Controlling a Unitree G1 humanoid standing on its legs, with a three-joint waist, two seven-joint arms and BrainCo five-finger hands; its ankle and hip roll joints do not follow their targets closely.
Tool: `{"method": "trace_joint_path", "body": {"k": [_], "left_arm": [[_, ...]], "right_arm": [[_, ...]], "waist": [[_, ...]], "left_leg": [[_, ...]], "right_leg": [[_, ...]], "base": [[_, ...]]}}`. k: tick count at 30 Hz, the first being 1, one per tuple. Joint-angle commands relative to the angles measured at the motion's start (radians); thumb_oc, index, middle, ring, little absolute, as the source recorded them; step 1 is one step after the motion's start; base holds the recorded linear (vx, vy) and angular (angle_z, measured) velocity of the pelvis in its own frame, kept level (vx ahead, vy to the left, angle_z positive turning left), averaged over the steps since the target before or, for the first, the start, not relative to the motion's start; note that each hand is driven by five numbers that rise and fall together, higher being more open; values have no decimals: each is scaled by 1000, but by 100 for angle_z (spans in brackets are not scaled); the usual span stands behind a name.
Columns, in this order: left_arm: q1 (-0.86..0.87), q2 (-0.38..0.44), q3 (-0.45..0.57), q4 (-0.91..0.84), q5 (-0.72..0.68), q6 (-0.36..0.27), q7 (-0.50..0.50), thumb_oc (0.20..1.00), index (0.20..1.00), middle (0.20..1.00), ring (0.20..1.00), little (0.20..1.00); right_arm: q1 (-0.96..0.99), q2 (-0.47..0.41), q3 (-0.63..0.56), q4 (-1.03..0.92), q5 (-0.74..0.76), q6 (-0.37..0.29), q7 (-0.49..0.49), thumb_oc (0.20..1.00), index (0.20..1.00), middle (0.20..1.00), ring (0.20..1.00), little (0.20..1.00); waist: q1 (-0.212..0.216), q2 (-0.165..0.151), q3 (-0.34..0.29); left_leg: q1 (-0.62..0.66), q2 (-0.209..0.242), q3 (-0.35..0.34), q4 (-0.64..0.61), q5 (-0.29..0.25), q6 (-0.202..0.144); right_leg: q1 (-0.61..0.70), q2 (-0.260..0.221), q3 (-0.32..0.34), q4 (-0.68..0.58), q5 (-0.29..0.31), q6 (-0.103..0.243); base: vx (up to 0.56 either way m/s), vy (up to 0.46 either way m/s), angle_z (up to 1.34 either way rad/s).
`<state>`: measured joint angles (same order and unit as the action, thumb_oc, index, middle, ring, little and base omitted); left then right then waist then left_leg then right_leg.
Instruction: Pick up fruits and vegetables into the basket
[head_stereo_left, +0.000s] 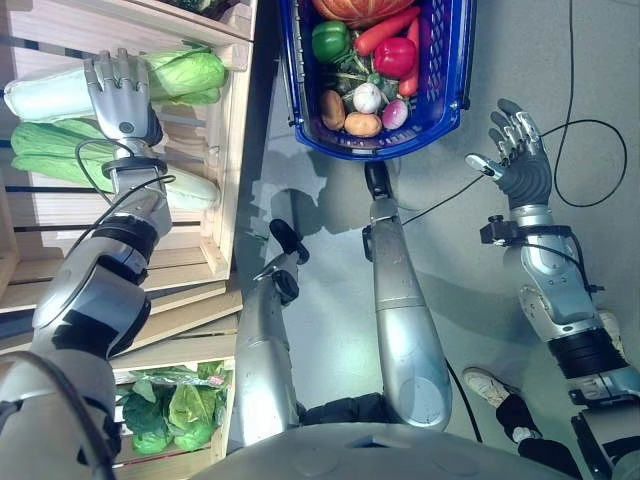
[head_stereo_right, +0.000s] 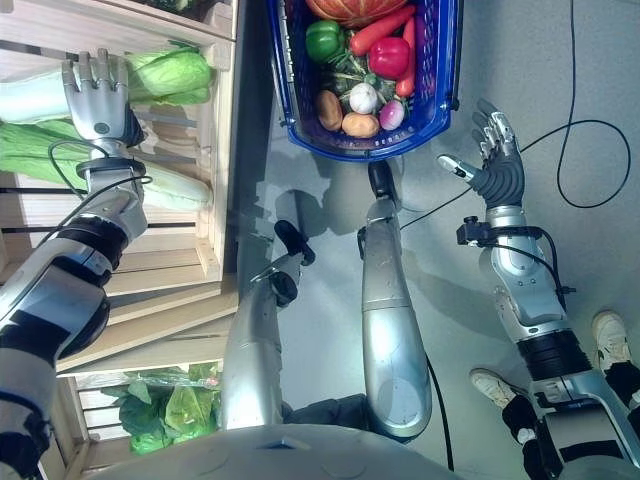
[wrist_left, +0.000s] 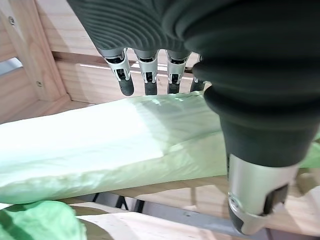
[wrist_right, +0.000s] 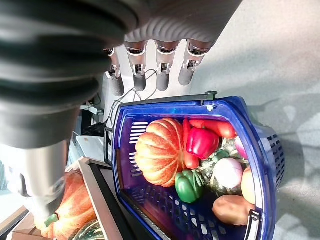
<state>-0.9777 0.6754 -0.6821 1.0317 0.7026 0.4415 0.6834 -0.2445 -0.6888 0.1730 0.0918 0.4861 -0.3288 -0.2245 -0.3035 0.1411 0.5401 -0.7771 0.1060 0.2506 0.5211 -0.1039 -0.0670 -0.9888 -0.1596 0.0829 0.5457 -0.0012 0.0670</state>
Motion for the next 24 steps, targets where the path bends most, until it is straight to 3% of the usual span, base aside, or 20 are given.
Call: {"method": "trace_joint_path", "body": {"k": [1, 9, 15, 16, 17, 24], "left_arm": [[10, 114, 35, 74, -42, 87, 29, 1000, 1000, 1000, 1000, 1000], [-40, 142, 35, 104, -116, 74, 39, 1000, 1000, 1000, 1000, 1000], [-78, 145, 8, 129, -150, 32, 19, 1000, 1000, 1000, 1000, 1000], [-81, 141, 0, 132, -148, 13, -11, 401, 401, 401, 401, 401], [-81, 141, 0, 131, -144, 7, -22, 200, 200, 200, 200, 200], [-41, 133, -13, 127, -131, -13, -46, 200, 200, 200, 200, 200]], "right_arm": [[24, 3, -8, -66, -25, -67, -16, 1000, 1000, 1000, 1000, 1000], [17, -22, 0, -58, -21, -81, -16, 1000, 1000, 1000, 1000, 1000], [5, -29, 9, -50, -13, -88, -2, 1000, 1000, 1000, 1000, 1000], [3, -25, 12, -45, -11, -90, 0, 1000, 1000, 1000, 1000, 1000], [3, -24, 13, -45, -11, -91, 1, 1000, 1000, 1000, 1000, 1000], [20, -20, 1, -50, -7, -105, 19, 1000, 1000, 1000, 1000, 1000]], "waist": [[-2, -50, -20], [-3, -50, -20], [-7, -54, -20], [-7, -54, -20], [-7, -54, -20], [-8, -59, -20]], "left_leg": [[-97, 1, -21, 75, -26, -25], [-136, -8, -39, 114, -43, -14], [-165, -7, -46, 142, -57, -8], [-168, -10, -49, 145, -61, -6], [-169, -11, -50, 145, -62, -6], [-158, -11, -54, 142, -63, -5]], "right_leg": [[-32, -8, -10, 60, -91, 43], [-69, -4, 4, 89, -96, 35], [-96, 1, 12, 108, -98, 31], [-100, 4, 14, 112, -98, 31], [-101, 4, 14, 113, -99, 30], [-90, 3, 14, 107, -95, 33]], "base": [[33, 62, 0], [28, 49, 1], [3, 6, -1], [0, 0, 0], [0, 0, 0], [-2, -4, -2]]}}
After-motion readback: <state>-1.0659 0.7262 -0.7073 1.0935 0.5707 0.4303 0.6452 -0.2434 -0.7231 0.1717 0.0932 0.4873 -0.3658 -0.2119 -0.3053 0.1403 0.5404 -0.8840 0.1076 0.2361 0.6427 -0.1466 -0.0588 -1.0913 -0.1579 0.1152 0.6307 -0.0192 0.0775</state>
